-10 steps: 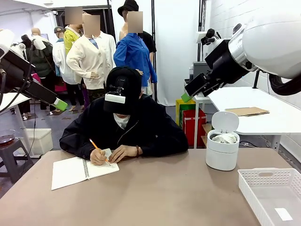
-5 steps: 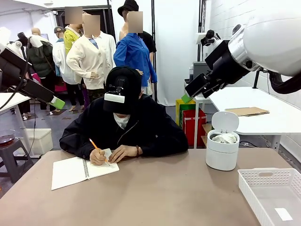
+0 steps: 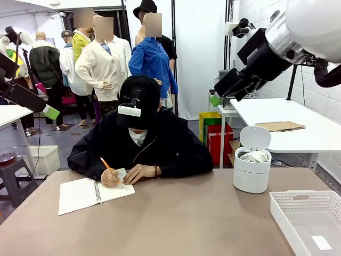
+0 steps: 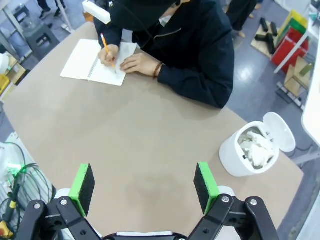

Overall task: Sort the paper based on its condition.
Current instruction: If a person hands you a paper, place it in the Organizing basket , and if it's crumpled, put it in the Trash can.

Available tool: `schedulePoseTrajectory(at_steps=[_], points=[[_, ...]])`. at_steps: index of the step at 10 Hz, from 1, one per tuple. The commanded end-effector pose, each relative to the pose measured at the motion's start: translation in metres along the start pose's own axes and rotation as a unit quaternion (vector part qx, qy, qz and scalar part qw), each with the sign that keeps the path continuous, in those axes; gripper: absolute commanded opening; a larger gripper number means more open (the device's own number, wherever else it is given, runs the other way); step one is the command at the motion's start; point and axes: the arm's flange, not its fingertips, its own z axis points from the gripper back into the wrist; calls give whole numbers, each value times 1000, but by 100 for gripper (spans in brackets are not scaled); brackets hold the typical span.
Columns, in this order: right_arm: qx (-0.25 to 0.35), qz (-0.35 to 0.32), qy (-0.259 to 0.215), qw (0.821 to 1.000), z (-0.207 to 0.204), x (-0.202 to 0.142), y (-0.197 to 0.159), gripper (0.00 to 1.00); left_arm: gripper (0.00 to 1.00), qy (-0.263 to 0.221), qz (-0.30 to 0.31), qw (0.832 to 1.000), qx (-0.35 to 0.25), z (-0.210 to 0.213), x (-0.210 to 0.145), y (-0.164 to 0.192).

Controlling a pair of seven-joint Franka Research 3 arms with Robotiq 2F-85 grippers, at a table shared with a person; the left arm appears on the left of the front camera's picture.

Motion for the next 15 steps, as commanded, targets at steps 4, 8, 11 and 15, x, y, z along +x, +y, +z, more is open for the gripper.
schedulePoseTrajectory(at_steps=[4, 8, 11, 15], points=[[-23, -11, 15, 1000, 1, 5, -1, 100, 100, 39, 42, 996, 62, 15, 2, -2], [-46, -19, 26, 998, 3, 10, -5, 100, 100, 38, 74, 991, 102, 33, 2, 3], [-50, -21, 19, 998, 6, 12, -5, 100, 100, 33, 70, 993, 86, 34, 2, 5], [-48, -19, 10, 999, 8, 14, -7, 100, 100, 21, 64, 996, 59, 36, 2, 7]])
